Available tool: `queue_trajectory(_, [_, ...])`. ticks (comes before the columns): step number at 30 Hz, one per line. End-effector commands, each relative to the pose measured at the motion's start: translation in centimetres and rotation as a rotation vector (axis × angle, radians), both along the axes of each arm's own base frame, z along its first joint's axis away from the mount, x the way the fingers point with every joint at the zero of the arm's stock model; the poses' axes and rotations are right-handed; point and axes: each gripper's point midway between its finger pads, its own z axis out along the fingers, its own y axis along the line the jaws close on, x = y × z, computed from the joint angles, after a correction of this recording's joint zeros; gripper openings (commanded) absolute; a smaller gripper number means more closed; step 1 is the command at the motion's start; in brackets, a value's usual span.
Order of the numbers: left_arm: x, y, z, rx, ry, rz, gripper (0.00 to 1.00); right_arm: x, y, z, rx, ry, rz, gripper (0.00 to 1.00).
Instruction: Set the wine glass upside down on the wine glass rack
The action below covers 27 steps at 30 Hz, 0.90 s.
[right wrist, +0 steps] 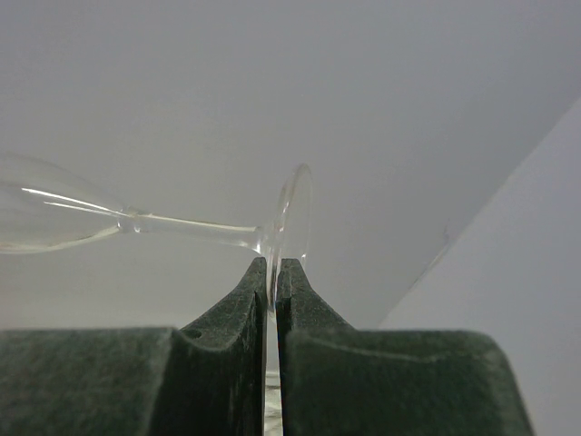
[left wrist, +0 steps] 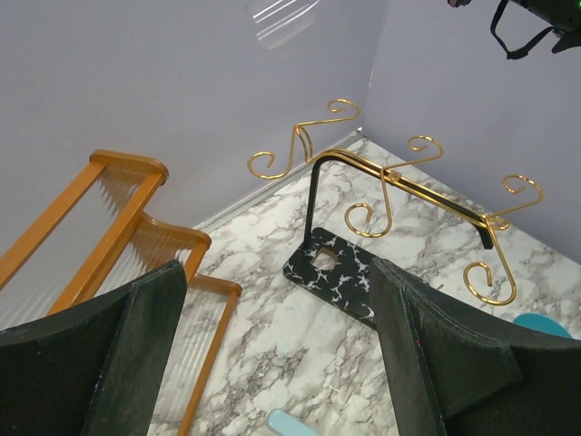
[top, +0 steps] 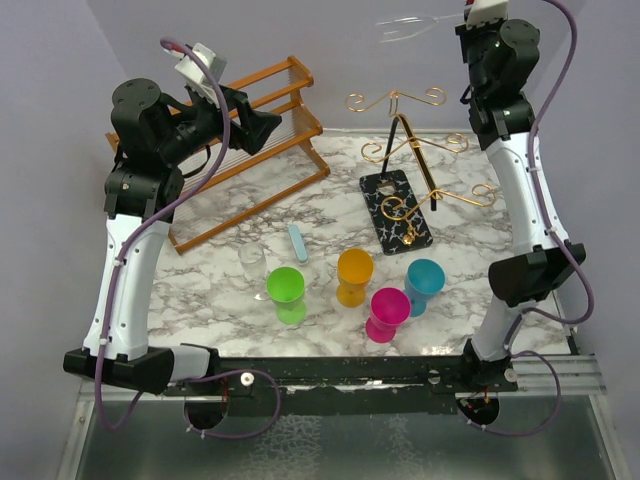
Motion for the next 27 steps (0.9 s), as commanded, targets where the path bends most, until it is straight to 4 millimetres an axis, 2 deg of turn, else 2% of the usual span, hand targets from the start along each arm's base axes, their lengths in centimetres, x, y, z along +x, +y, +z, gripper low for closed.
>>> queue_trajectory(1, [0.0, 0.5, -0.3, 0.018, -0.008, 0.022, 0.84, 0.2, -1.0, 3.2, -0.140, -0.112, -0.078, 0.01])
queue_trajectory(14, [0.4, 0.2, -1.2, 0.023, 0.014, 0.005, 0.84, 4.2, 0.2, -2.1, -0.493, -0.049, -0.148, 0.01])
queue_trajectory(27, [0.3, -0.1, -1.6, 0.020, 0.028, -0.015, 0.84, 5.5, 3.3, -7.7, -0.804, -0.004, -0.066, 0.01])
